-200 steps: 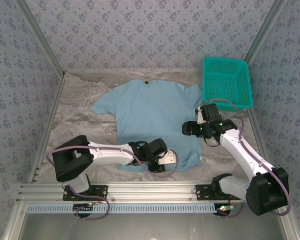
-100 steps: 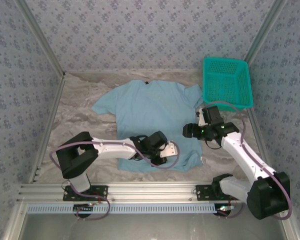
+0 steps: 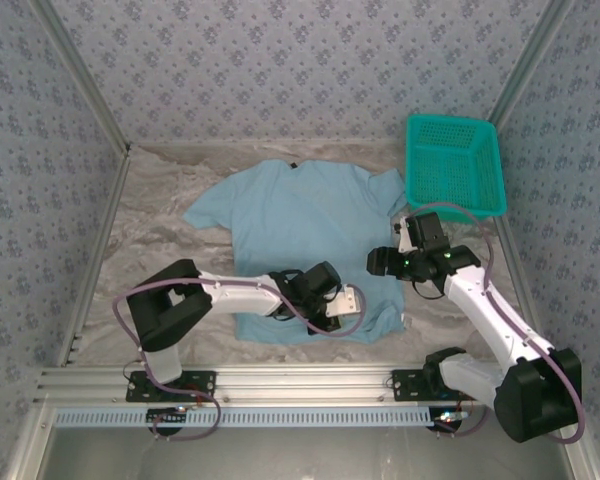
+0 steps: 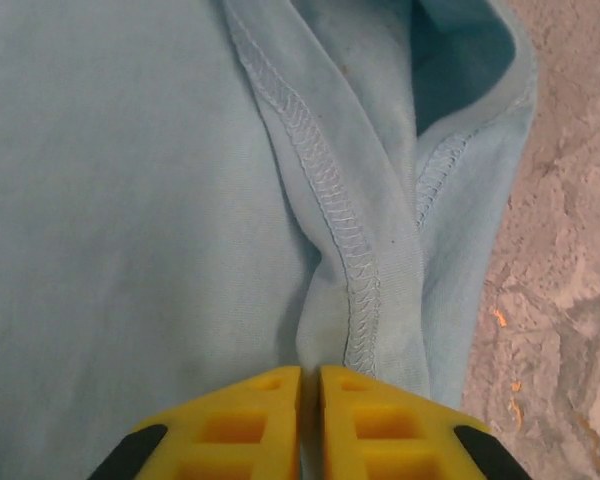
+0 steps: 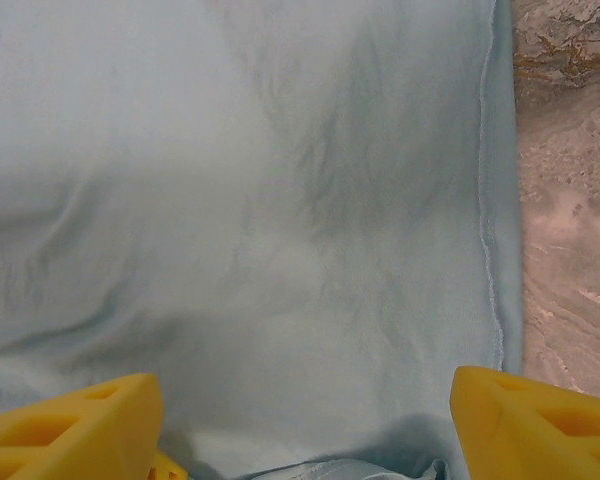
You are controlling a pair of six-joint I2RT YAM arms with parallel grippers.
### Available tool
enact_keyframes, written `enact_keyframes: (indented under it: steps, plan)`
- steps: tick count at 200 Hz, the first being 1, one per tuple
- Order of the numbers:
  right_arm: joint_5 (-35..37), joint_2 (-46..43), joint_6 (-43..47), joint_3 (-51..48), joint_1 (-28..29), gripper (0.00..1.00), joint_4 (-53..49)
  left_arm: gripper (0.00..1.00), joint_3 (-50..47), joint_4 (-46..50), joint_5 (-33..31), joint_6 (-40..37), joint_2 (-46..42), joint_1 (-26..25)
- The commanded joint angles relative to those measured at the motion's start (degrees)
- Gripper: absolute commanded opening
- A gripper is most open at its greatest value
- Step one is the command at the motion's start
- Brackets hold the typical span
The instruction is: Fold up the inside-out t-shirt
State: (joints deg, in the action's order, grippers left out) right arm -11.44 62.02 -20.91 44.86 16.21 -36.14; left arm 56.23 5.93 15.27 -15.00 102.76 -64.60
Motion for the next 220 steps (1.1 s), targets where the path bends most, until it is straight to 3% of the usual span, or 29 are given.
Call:
enact_keyframes:
  steps: [1, 46, 82, 115, 145, 173, 184, 220]
  plan:
    - [-0.50, -0.92, 1.26, -0.30, -0.39, 0.78, -2.00, 0.07, 1.84, 0.30, 2.36, 0.77, -1.24, 0.28]
    - [1.09, -3.85, 1.88, 0.63, -0.23, 0.78, -5.20, 0.03, -0.33, 0.18, 11.46, 8.37, -8.66, 6.75]
    - [-6.41, -8.10, 0.66, -3.76, 3.31, 0.77, -1.54, 0.01, -3.26, -4.03, 18.15, 15.31, -11.79, 12.77]
    - [-11.05, -9.32, 0.02, -6.50, 9.33, 0.74, 1.42, 0.00, -3.27, -4.15, 19.70, 17.88, -11.85, 16.56]
    - [0.90, -7.83, 2.90, -6.93, 17.33, 0.80, 5.65, 0.00, -4.18, -5.74, 21.73, 18.74, -12.75, 18.32]
    - [9.04, -5.32, 6.73, -8.29, 19.71, 0.83, 11.07, 0.00, -4.36, -5.14, 21.38, 18.31, -13.30, 18.94]
    - [9.51, -4.61, 8.62, -9.41, 20.32, 0.84, 13.93, 0.00, -4.75, -5.38, 21.38, 18.43, -13.75, 19.06]
    - [1.79, -0.72, 12.34, -11.90, 20.41, 0.84, 22.56, 0.00, -5.23, -5.48, 20.79, 18.60, -14.65, 19.59]
